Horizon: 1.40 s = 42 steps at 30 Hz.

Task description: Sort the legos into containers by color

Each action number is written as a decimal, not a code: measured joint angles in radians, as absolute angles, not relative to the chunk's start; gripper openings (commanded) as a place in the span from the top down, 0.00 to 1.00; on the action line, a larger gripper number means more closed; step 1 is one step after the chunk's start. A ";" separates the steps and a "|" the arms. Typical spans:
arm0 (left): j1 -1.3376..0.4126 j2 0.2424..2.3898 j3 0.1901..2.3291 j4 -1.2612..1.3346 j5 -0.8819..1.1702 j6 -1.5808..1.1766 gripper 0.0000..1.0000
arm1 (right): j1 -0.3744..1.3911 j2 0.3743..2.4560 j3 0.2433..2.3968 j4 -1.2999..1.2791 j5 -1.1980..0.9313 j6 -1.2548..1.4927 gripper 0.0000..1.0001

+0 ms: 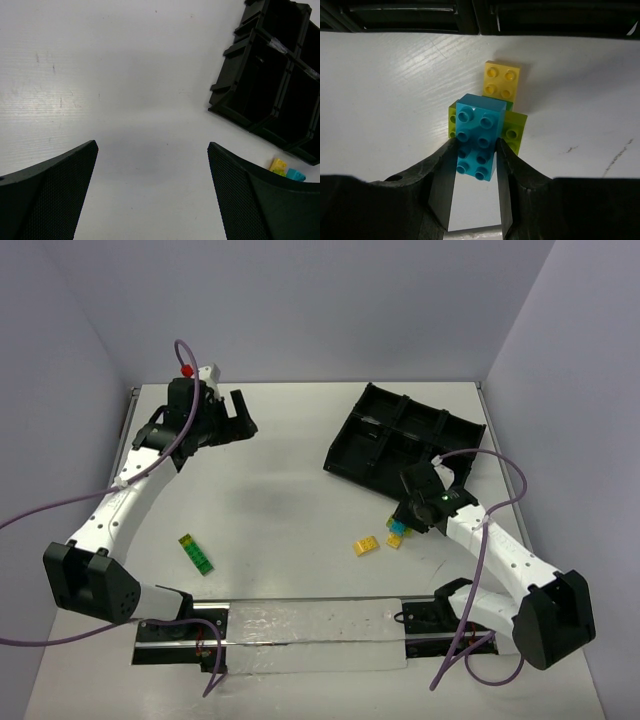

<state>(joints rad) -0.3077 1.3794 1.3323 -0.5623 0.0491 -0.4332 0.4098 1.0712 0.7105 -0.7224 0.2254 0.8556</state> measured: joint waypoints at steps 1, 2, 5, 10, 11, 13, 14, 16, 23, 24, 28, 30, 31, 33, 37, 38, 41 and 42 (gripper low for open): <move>-0.308 1.385 1.332 -0.562 0.052 -0.433 0.01 | 0.410 1.075 0.718 -0.726 0.232 0.844 0.63; -0.308 1.391 1.332 -0.561 0.054 -0.433 0.01 | 0.410 1.079 0.725 -0.728 0.238 0.832 0.62; -0.308 1.398 1.332 -0.560 0.059 -0.433 0.01 | 0.411 1.101 0.726 -0.730 0.252 0.796 0.53; -0.308 1.398 1.332 -0.557 0.058 -0.433 0.01 | 0.415 1.131 0.727 -0.721 0.247 0.750 0.41; -0.308 1.398 1.332 -0.557 0.058 -0.433 0.01 | 0.415 1.137 0.727 -0.722 0.246 0.742 0.40; -0.308 1.398 1.332 -0.557 0.058 -0.433 0.01 | 0.416 1.153 0.727 -0.723 0.246 0.731 0.38; -0.308 1.398 1.332 -0.557 0.058 -0.433 0.01 | 0.416 1.160 0.727 -0.723 0.247 0.725 0.38; -0.308 1.398 1.332 -0.556 0.058 -0.433 0.01 | 0.416 1.170 0.727 -0.722 0.248 0.714 0.40; -0.308 1.398 1.321 -0.553 0.058 -0.433 0.01 | 0.417 1.172 0.727 -0.725 0.254 0.698 0.67; -0.308 1.398 1.318 -0.553 0.058 -0.433 0.01 | 0.417 1.172 0.727 -0.725 0.255 0.697 0.70; -0.308 1.398 1.315 -0.550 0.058 -0.433 0.01 | 0.418 1.171 0.730 -0.732 0.255 0.697 0.90; -0.308 1.398 1.315 -0.549 0.058 -0.433 0.01 | 0.421 1.171 0.738 -0.747 0.254 0.695 0.95; -0.308 1.398 1.315 -0.549 0.058 -0.433 0.01 | 0.422 1.171 0.747 -0.756 0.252 0.692 0.96; -0.308 1.398 1.315 -0.548 0.059 -0.437 0.02 | 0.424 1.168 0.773 -0.764 0.238 0.684 0.98; -0.307 1.391 1.288 -0.507 0.122 -0.456 0.07 | 0.431 1.149 0.827 -0.738 0.154 0.665 0.98; -0.309 1.386 1.271 -0.488 0.157 -0.469 0.08 | 0.437 1.146 0.836 -0.722 0.133 0.664 0.98; -0.340 1.372 1.198 -0.430 0.241 -0.515 0.10 | 0.464 1.169 0.870 -0.680 0.082 0.664 0.98; -0.358 1.371 1.174 -0.417 0.261 -0.533 0.10 | 0.474 1.189 0.888 -0.674 0.074 0.663 0.98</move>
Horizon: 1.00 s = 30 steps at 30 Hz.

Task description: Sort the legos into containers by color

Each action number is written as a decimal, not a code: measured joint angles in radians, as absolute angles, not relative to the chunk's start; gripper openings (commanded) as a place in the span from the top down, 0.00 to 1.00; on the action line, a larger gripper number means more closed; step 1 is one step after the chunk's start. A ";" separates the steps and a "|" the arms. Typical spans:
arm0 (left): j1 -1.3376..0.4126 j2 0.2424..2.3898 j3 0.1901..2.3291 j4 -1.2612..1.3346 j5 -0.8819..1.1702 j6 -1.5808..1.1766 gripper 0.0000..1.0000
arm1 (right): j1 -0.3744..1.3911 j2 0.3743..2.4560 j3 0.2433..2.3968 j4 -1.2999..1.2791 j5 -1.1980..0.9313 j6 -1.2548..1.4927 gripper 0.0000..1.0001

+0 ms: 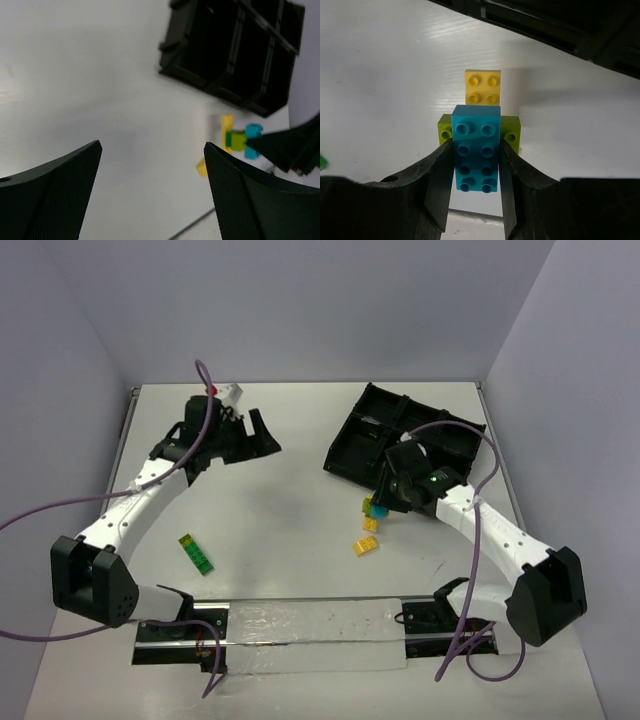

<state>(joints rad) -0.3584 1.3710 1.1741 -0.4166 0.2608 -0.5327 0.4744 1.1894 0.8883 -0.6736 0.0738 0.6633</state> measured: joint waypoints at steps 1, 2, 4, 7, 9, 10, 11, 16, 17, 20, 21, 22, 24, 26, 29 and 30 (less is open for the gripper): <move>-0.380 1.371 1.151 -0.405 0.279 -0.546 0.11 | 0.485 1.214 0.909 -0.667 0.069 0.663 0.98; -0.403 1.371 1.130 -0.396 0.296 -0.560 0.12 | 0.496 1.236 0.927 -0.657 0.066 0.663 0.98; -0.448 1.370 1.089 -0.381 0.330 -0.589 0.13 | 0.517 1.275 0.959 -0.637 0.063 0.663 0.98; -0.485 1.353 1.012 -0.296 0.393 -0.670 0.18 | 0.553 1.337 1.029 -0.647 0.064 0.660 0.98; -0.495 1.337 0.955 -0.231 0.443 -0.735 0.22 | 0.575 1.388 1.088 -0.634 0.062 0.657 0.98; -0.497 1.335 0.935 -0.204 0.463 -0.758 0.25 | 0.583 1.406 1.110 -0.627 0.060 0.656 0.98; -0.500 1.333 0.915 -0.178 0.483 -0.781 0.27 | 0.592 1.424 1.132 -0.619 0.058 0.655 0.98; -0.520 1.347 0.864 -0.026 0.546 -0.869 0.40 | 0.622 1.460 1.189 -0.613 0.040 0.652 0.98; -0.526 1.353 0.861 0.004 0.554 -0.883 0.42 | 0.626 1.465 1.198 -0.613 0.037 0.652 0.98; -0.539 1.368 0.854 0.073 0.566 -0.907 0.43 | 0.634 1.475 1.216 -0.613 0.031 0.650 0.98; -0.542 1.374 0.852 0.091 0.569 -0.912 0.43 | 0.635 1.476 1.221 -0.613 0.027 0.649 0.98; -0.545 1.381 0.852 0.106 0.570 -0.913 0.44 | 0.636 1.477 1.223 -0.614 0.023 0.648 0.98; -0.548 1.401 0.851 0.126 0.572 -0.910 0.43 | 0.637 1.477 1.227 -0.613 0.018 0.649 0.98; -0.549 1.420 0.851 0.131 0.572 -0.904 0.41 | 0.637 1.477 1.230 -0.613 0.013 0.649 0.98; -0.550 1.431 0.848 0.127 0.559 -0.889 0.38 | 0.639 1.477 1.237 -0.615 0.010 0.648 0.98; -0.550 1.431 0.848 0.124 0.552 -0.883 0.37 | 0.640 1.477 1.240 -0.615 0.010 0.648 0.98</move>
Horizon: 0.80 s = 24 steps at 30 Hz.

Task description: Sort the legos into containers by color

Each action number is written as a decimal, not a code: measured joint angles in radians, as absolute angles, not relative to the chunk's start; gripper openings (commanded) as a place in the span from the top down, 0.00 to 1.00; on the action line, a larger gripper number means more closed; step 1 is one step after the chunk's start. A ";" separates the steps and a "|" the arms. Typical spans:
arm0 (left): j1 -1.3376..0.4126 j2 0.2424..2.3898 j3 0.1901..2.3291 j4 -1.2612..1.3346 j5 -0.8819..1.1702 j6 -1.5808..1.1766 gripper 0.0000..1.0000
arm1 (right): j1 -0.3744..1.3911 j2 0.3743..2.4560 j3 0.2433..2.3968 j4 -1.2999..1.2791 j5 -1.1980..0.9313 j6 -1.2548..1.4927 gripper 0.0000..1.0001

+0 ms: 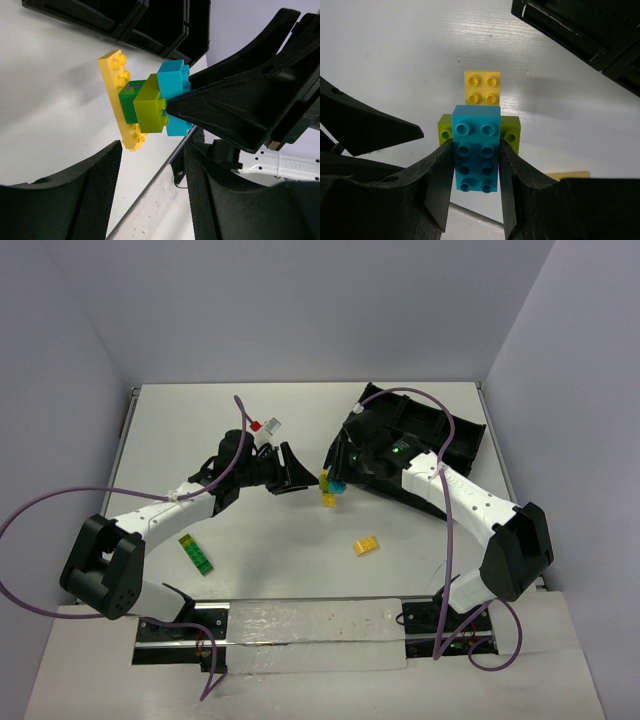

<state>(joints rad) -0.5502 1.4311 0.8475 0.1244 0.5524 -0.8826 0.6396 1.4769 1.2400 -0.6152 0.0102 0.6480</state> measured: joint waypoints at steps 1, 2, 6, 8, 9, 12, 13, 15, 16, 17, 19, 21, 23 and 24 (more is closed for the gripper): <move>-0.550 1.431 0.847 0.123 0.546 -0.874 0.36 | 0.640 1.477 1.243 -0.616 0.010 0.648 0.98; -0.550 1.431 0.847 0.120 0.539 -0.863 0.36 | 0.641 1.477 1.245 -0.615 0.011 0.646 0.98; -0.550 1.431 0.847 0.090 0.519 -0.831 0.32 | 0.642 1.479 1.245 -0.616 0.011 0.641 0.98; -0.550 1.431 0.847 0.089 0.516 -0.825 0.30 | 0.642 1.482 1.245 -0.616 0.011 0.639 0.98; -0.550 1.430 0.847 0.089 0.515 -0.825 0.29 | 0.642 1.483 1.245 -0.616 0.011 0.638 0.98; -0.550 1.423 0.841 0.091 0.515 -0.824 0.27 | 0.642 1.486 1.245 -0.617 0.011 0.638 0.98; -0.550 1.422 0.839 0.091 0.515 -0.824 0.26 | 0.642 1.487 1.245 -0.617 0.011 0.638 0.98; -0.550 1.421 0.835 0.091 0.515 -0.823 0.25 | 0.642 1.487 1.245 -0.617 0.011 0.638 0.98; -0.550 1.421 0.834 0.091 0.515 -0.822 0.24 | 0.642 1.487 1.245 -0.618 0.011 0.638 0.98; -0.550 1.421 0.832 0.090 0.515 -0.822 0.23 | 0.642 1.487 1.245 -0.618 0.012 0.639 0.98; -0.550 1.421 0.831 0.090 0.516 -0.822 0.22 | 0.642 1.487 1.245 -0.618 0.014 0.639 0.98; -0.550 1.421 0.829 0.092 0.517 -0.822 0.22 | 0.642 1.487 1.245 -0.618 0.015 0.640 0.98; -0.550 1.421 0.825 0.096 0.520 -0.823 0.23 | 0.642 1.487 1.245 -0.619 0.015 0.642 0.98; -0.550 1.422 0.823 0.097 0.525 -0.824 0.24 | 0.642 1.487 1.245 -0.619 0.016 0.642 0.98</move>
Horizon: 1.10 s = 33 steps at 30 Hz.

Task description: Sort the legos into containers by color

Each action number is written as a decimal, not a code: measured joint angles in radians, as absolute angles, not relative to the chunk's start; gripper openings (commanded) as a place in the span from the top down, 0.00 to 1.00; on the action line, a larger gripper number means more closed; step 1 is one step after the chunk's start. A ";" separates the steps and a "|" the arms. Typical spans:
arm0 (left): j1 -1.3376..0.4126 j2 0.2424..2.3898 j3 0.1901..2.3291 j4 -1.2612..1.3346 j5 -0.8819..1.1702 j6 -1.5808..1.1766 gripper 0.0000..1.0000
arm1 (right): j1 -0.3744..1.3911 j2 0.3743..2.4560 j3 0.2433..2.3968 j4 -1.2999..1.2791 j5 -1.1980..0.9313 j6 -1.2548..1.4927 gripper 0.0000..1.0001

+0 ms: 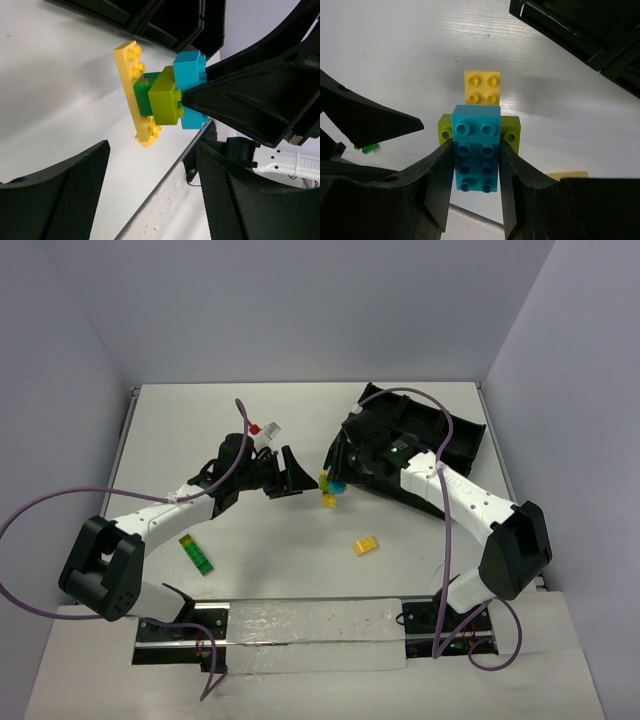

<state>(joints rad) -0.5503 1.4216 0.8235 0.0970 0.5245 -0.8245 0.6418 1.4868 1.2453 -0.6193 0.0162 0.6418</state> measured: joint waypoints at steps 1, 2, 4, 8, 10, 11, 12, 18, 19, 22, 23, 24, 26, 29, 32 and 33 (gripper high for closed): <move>-0.550 1.422 0.822 0.099 0.529 -0.825 0.25 | 0.642 1.487 1.245 -0.620 0.018 0.642 0.98; -0.550 1.422 0.820 0.102 0.534 -0.826 0.26 | 0.642 1.487 1.245 -0.621 0.020 0.642 0.98; -0.550 1.426 0.820 0.112 0.545 -0.827 0.28 | 0.642 1.487 1.245 -0.621 0.022 0.644 0.98; -0.550 1.439 0.820 0.129 0.569 -0.827 0.30 | 0.642 1.487 1.245 -0.621 0.023 0.648 0.98; -0.550 1.445 0.820 0.134 0.581 -0.827 0.30 | 0.642 1.487 1.245 -0.621 0.023 0.650 0.98; -0.551 1.449 0.820 0.136 0.589 -0.827 0.30 | 0.642 1.487 1.245 -0.622 0.023 0.650 0.98; -0.551 1.454 0.820 0.140 0.596 -0.827 0.30 | 0.642 1.487 1.245 -0.622 0.023 0.651 0.98; -0.552 1.489 0.819 0.181 0.620 -0.848 0.31 | 0.642 1.487 1.245 -0.621 0.019 0.656 0.98; -0.553 1.492 0.819 0.186 0.620 -0.852 0.32 | 0.642 1.487 1.245 -0.621 0.017 0.656 0.98; -0.554 1.501 0.819 0.199 0.626 -0.861 0.34 | 0.642 1.487 1.245 -0.622 0.014 0.656 0.98; -0.554 1.503 0.819 0.204 0.629 -0.862 0.35 | 0.642 1.487 1.245 -0.622 0.013 0.656 0.98; -0.554 1.506 0.819 0.208 0.631 -0.864 0.36 | 0.642 1.487 1.245 -0.622 0.012 0.656 0.98; -0.554 1.511 0.819 0.215 0.638 -0.868 0.36 | 0.642 1.487 1.245 -0.622 0.011 0.656 0.98; -0.554 1.519 0.820 0.226 0.645 -0.875 0.37 | 0.642 1.487 1.245 -0.622 0.010 0.656 0.98; -0.554 1.522 0.820 0.230 0.650 -0.880 0.38 | 0.645 1.487 1.245 -0.622 0.010 0.656 0.98; -0.554 1.523 0.820 0.231 0.652 -0.880 0.38 | 0.645 1.487 1.245 -0.622 0.010 0.656 0.98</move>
<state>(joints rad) -0.5537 1.5226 0.8199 0.2314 0.6516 -0.8801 0.6454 1.4868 1.2453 -0.6216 0.0098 0.6563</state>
